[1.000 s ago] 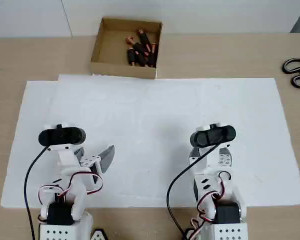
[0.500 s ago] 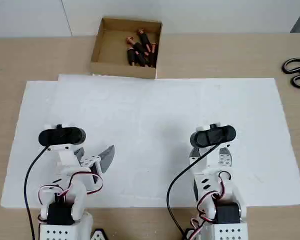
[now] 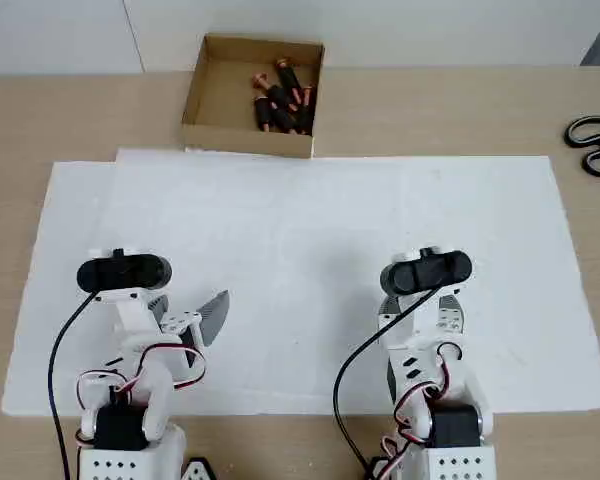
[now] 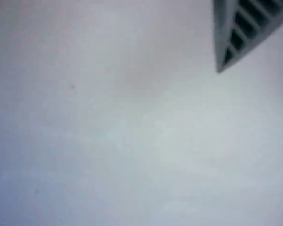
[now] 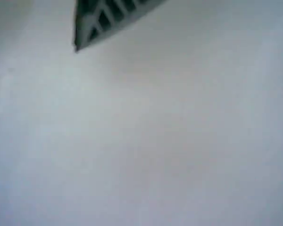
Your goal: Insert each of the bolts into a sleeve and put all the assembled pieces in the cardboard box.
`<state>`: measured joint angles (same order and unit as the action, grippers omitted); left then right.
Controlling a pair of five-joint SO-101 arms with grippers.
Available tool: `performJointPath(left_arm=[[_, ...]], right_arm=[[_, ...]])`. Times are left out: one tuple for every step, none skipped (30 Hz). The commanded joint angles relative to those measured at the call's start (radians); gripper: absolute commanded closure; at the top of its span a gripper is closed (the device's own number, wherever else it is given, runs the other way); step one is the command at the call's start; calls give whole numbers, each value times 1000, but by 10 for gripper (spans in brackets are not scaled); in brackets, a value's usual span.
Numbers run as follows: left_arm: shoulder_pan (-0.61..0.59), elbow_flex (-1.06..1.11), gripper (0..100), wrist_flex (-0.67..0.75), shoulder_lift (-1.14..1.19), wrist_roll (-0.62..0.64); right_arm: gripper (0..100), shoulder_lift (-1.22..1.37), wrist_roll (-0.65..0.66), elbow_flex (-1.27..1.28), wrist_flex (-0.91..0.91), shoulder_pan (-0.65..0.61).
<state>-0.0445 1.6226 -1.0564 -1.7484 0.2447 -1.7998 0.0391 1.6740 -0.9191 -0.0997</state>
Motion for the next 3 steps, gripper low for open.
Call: performJointPath(left_arm=[[-3, -4, 687, 26, -8, -2], [-3, -4, 687, 26, -8, -2], [-3, -4, 687, 26, -8, -2]], right_arm=[[749, -13, 5, 9, -5, 4], [749, -13, 5, 9, -5, 4], [749, -13, 5, 9, -5, 4]])
